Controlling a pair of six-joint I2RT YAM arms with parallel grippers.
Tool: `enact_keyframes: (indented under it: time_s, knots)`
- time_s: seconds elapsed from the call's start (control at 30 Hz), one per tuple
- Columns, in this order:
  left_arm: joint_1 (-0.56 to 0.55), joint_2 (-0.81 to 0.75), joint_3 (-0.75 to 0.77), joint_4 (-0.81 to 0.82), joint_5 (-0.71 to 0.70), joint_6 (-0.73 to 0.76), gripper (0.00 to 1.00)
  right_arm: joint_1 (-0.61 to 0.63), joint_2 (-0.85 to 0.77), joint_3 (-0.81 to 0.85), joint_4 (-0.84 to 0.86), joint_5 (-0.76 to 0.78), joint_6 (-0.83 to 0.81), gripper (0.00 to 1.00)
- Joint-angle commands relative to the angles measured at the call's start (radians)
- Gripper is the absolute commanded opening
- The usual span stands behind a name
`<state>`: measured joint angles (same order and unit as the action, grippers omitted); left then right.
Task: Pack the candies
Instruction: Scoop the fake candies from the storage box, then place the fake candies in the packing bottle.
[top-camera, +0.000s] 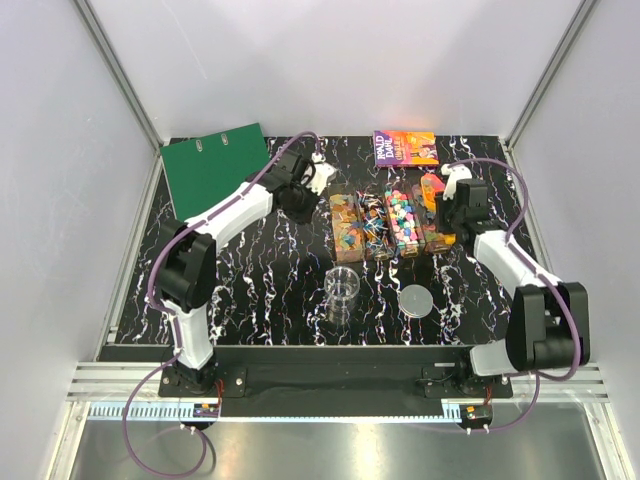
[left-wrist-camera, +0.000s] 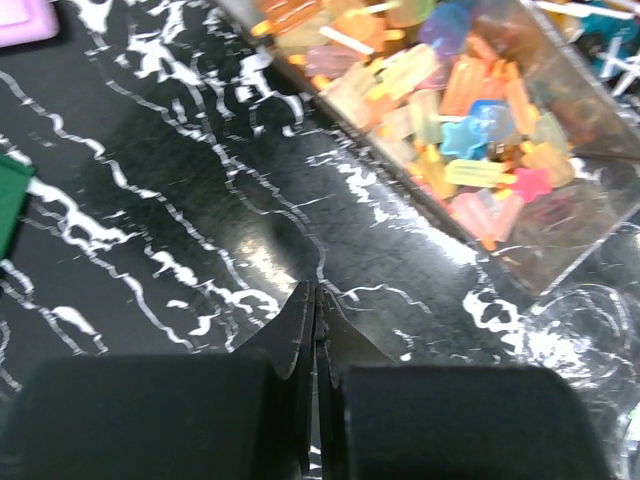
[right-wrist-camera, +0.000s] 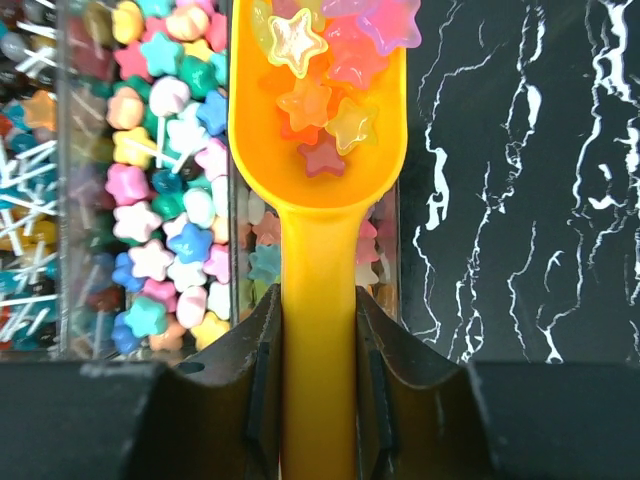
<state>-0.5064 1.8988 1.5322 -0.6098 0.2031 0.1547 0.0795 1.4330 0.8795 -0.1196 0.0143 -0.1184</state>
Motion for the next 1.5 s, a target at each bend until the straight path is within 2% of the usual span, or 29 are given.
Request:
enact_keyframes:
  time_s: [0.0, 0.1, 0.17, 0.23, 0.33, 0.47, 0.57, 0.67, 0.77, 0.87, 0.97, 1.07, 1.17, 1.47]
  knots:
    - [0.022, -0.072, 0.048, -0.005, -0.039, 0.036, 0.0, 0.011, -0.126, 0.032, -0.015, -0.046, 0.016, 0.0]
    - [0.025, -0.105, 0.043, -0.021, -0.047, 0.046, 0.0, 0.017, -0.238, 0.07, -0.115, -0.089, -0.019, 0.0]
    - [0.025, -0.13, 0.039, -0.022, -0.054, 0.049, 0.0, 0.017, -0.305, 0.087, -0.167, -0.186, -0.071, 0.0]
    - [0.026, -0.132, 0.036, -0.022, -0.056, 0.049, 0.0, 0.02, -0.313, 0.073, -0.158, -0.256, -0.081, 0.0]
    - [0.029, -0.113, 0.045, -0.022, -0.041, 0.037, 0.0, 0.026, -0.276, 0.07, -0.15, -0.267, -0.084, 0.0]
    - [0.045, -0.11, 0.051, -0.021, -0.027, 0.017, 0.0, 0.028, -0.33, 0.07, -0.156, -0.321, -0.119, 0.0]
    - [0.065, -0.122, 0.036, -0.019, -0.024, 0.008, 0.0, 0.039, -0.371, 0.107, -0.238, -0.425, -0.167, 0.0]
    - [0.092, -0.141, 0.013, -0.013, -0.027, 0.005, 0.0, 0.045, -0.425, 0.134, -0.38, -0.557, -0.292, 0.0]
    - [0.134, -0.162, -0.009, -0.004, -0.028, 0.002, 0.0, 0.081, -0.453, 0.194, -0.566, -0.611, -0.443, 0.0]
    - [0.186, -0.181, -0.036, 0.013, -0.022, -0.007, 0.0, 0.095, -0.448, 0.255, -0.809, -0.638, -0.616, 0.0]
    - [0.23, -0.219, -0.09, 0.048, -0.024, -0.02, 0.0, 0.1, -0.457, 0.276, -0.923, -0.658, -0.777, 0.0]
    - [0.267, -0.265, -0.138, 0.071, -0.027, -0.038, 0.0, 0.106, -0.468, 0.262, -0.992, -0.659, -0.926, 0.0]
    - [0.279, -0.308, -0.176, 0.085, -0.025, -0.046, 0.0, 0.132, -0.471, 0.243, -1.043, -0.642, -1.004, 0.0]
    - [0.287, -0.374, -0.248, 0.122, -0.021, -0.076, 0.0, 0.252, -0.444, 0.239, -1.085, -0.536, -1.1, 0.0]
